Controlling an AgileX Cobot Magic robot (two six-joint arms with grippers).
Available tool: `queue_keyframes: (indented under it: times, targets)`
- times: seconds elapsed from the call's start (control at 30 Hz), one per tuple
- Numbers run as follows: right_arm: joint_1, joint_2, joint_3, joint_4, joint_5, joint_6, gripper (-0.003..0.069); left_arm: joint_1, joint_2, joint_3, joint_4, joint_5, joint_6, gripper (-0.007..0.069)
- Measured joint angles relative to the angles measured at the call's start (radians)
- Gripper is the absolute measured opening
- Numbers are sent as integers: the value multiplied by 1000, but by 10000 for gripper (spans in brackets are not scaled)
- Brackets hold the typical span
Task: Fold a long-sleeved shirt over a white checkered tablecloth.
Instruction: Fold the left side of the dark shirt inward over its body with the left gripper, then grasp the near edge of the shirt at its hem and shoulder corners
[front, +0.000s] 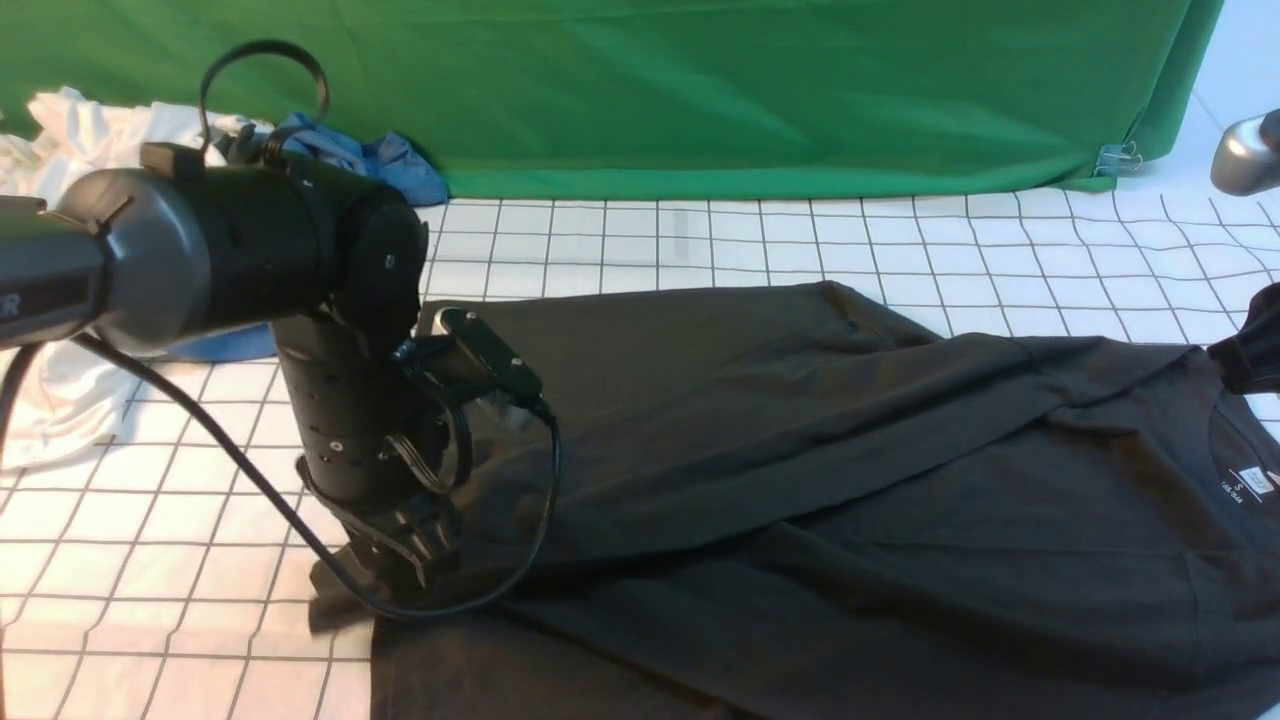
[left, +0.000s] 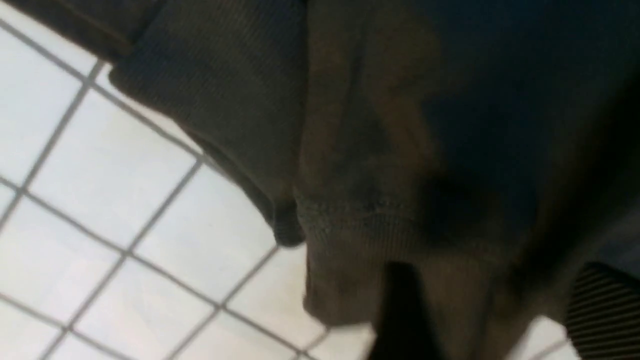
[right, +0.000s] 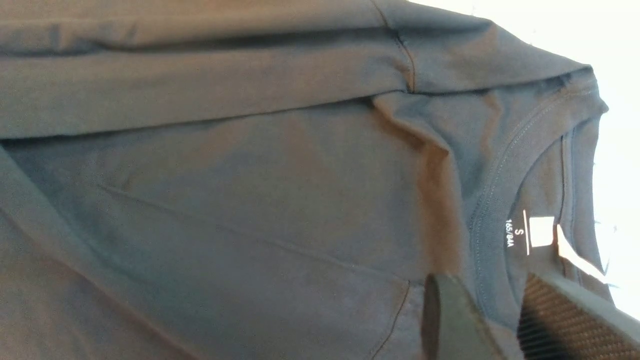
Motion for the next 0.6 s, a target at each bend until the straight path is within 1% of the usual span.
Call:
queue_keyframes:
  times: [0.07,0.1,0.13,0.2,0.27,0.33,0.37,0.4,0.5,0.57,0.6]
  targets:
    - [0,-1,0,0,5,0,248,0,-9,-35,-6,55,-57,550]
    - [0,-1,0,0,5,0,248,0,-12,-39,-7,64,-65,557]
    - [0,-1,0,0,7,0,248,-5,-29,-66,-19,81,-120,596]
    - [0,-3,0,0,11,0,249,-30,-69,-84,-41,85,-169,617]
    - [4,-12,0,0,13,0,251,-77,-116,-75,-66,89,-178,614]
    - [16,-28,0,-1,14,0,252,-156,-153,-38,-79,92,-176,596]
    - [33,-44,0,0,14,0,252,-208,-173,7,-80,95,-169,578]
    - [38,-52,0,0,15,0,252,-235,-180,29,-80,97,-167,572]
    - [83,-91,0,0,15,0,253,-359,-193,149,-80,104,-163,539]
    - [115,-116,0,0,15,0,253,-435,-192,227,-88,104,-171,529]
    - [127,-126,0,0,15,0,253,-454,-192,256,-92,102,-177,527]
